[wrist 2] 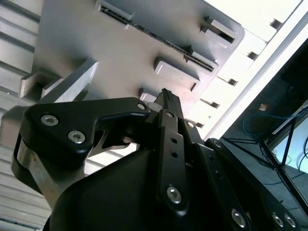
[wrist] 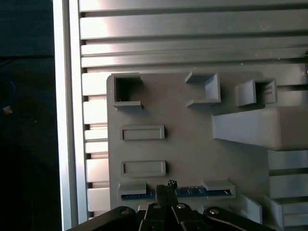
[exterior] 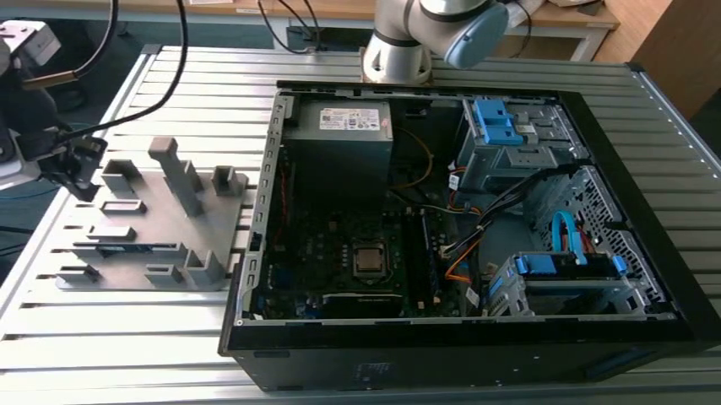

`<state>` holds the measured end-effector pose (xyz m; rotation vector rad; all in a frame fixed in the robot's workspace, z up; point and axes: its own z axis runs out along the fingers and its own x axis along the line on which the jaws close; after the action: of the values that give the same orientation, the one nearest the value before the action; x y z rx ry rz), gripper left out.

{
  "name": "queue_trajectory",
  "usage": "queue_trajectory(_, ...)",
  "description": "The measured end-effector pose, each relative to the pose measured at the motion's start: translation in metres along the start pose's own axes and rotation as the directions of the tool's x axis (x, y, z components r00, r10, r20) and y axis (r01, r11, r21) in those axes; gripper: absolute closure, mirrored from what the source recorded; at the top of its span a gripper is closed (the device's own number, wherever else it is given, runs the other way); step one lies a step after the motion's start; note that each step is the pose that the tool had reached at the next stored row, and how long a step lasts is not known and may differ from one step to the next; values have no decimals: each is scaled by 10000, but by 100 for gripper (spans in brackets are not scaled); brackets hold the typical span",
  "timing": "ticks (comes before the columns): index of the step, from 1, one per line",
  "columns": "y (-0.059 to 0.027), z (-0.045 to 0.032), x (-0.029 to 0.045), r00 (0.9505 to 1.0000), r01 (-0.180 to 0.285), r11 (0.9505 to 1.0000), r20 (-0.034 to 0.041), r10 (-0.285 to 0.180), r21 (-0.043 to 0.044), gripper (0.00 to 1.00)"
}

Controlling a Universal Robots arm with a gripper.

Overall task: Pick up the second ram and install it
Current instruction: 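Reach for the second ram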

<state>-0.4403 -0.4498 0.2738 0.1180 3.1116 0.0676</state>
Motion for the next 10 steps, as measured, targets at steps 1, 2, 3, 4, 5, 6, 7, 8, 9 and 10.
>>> queue_trajectory(1, -28, 18, -4, 10000, 0, 10000, -1, 0, -1, 90)
queue_trajectory(2, -44, 34, -17, 10000, 0, 10000, -1, 0, -1, 90)
queue_trajectory(3, -59, 49, -33, 10000, 0, 10000, -4, 0, -1, 90)
queue_trajectory(4, -68, 64, -52, 10000, 1, 10000, -7, -1, 1, 90)
queue_trajectory(5, -74, 81, -71, 10000, 1, 10000, -10, -1, 2, 90)
queue_trajectory(6, -80, 98, -86, 10000, 1, 10000, -9, -1, 1, 90)
queue_trajectory(7, -84, 113, -99, 10000, 1, 10000, -11, -1, 1, 90)
queue_trajectory(8, -83, 120, -125, 10000, -1, 10000, -50, 1, 10, 90)
queue_trajectory(9, -82, 125, -153, 9999, -2, 10000, -106, 2, 33, 90)
queue_trajectory(10, -79, 129, -180, 9999, -3, 10000, -163, 5, 67, 90)
